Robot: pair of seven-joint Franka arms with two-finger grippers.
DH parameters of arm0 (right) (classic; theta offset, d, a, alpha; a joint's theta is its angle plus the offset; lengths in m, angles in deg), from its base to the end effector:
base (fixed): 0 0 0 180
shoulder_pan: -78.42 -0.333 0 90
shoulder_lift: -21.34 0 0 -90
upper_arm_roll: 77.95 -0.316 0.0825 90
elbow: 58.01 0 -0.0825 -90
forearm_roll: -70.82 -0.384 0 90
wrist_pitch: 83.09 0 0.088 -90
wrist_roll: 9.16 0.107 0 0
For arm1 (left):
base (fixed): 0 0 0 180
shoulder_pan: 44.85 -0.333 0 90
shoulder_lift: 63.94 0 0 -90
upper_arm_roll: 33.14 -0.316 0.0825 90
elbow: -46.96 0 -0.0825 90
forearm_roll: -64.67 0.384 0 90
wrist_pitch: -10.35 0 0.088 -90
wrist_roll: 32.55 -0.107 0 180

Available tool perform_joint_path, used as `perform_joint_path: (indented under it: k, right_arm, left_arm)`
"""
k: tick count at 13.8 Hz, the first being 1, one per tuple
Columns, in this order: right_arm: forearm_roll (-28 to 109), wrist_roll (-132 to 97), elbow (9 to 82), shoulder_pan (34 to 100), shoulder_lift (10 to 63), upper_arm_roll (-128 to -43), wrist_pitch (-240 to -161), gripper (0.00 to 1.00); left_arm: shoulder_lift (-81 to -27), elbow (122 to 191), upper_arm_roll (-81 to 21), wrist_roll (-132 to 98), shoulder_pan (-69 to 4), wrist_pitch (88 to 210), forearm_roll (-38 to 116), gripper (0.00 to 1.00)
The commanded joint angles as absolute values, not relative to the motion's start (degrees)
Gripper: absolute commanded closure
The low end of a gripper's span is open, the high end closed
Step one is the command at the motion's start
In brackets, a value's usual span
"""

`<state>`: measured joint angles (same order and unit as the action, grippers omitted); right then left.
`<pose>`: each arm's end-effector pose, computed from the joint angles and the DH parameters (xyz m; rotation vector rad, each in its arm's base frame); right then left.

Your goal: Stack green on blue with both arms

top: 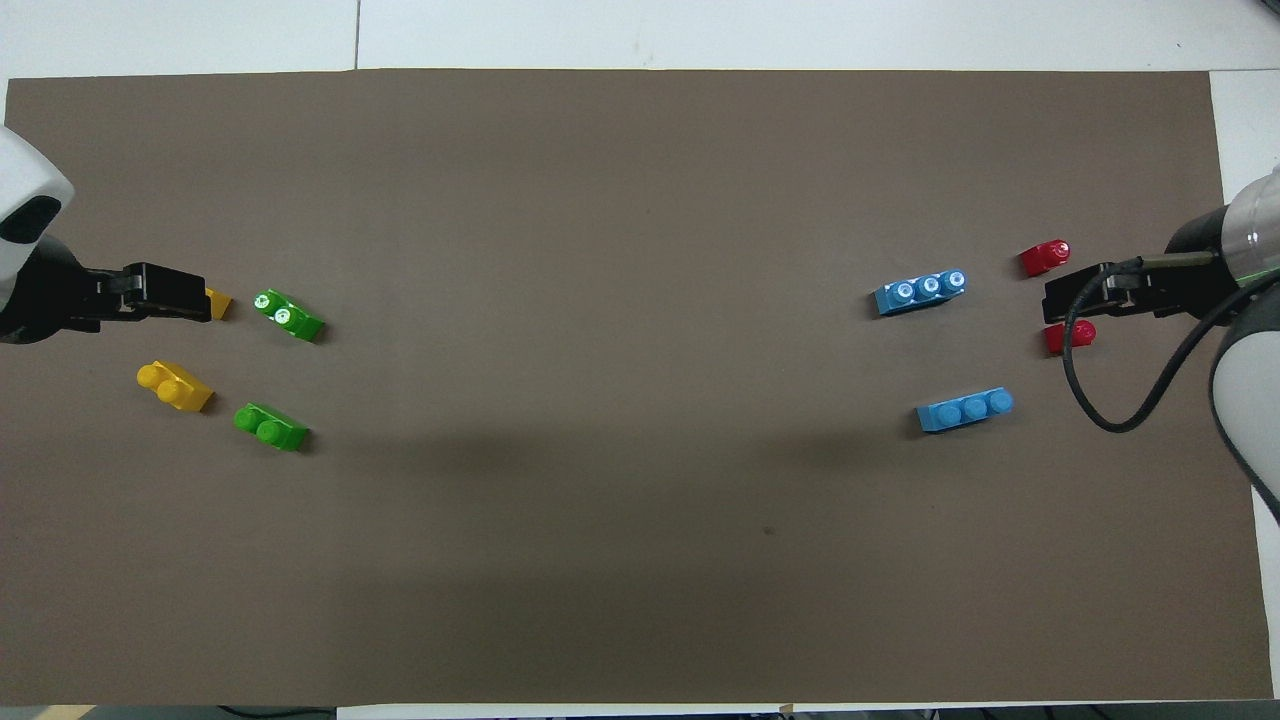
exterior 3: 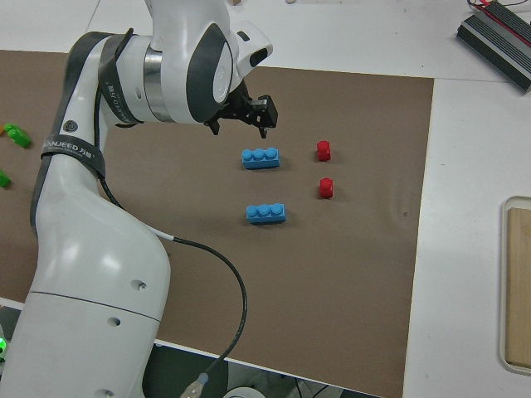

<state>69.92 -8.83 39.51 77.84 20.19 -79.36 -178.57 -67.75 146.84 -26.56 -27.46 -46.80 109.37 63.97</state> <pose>0.5529 0.0209 0.5816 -3.1264 -0.0427 0.0248 0.5434 -0.0470 0.5926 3.1318 0.0152 0.0791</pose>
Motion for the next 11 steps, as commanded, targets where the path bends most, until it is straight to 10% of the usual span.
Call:
perform_joint_path:
  k: [1, 11]
  right_arm:
    - [70.7, -9.8, 40.4, 78.2, 19.6, -79.5, -179.2, 0.00]
    - [70.0, -14.1, 38.5, 78.9, 19.4, -78.7, -179.2, 0.00]
  left_arm:
    - [-68.5, 146.7, -27.3, -27.5, -46.2, 108.8, 63.3, 0.00]
    - [-69.6, 149.9, -27.3, -21.9, -46.8, 111.3, 63.3, 0.00]
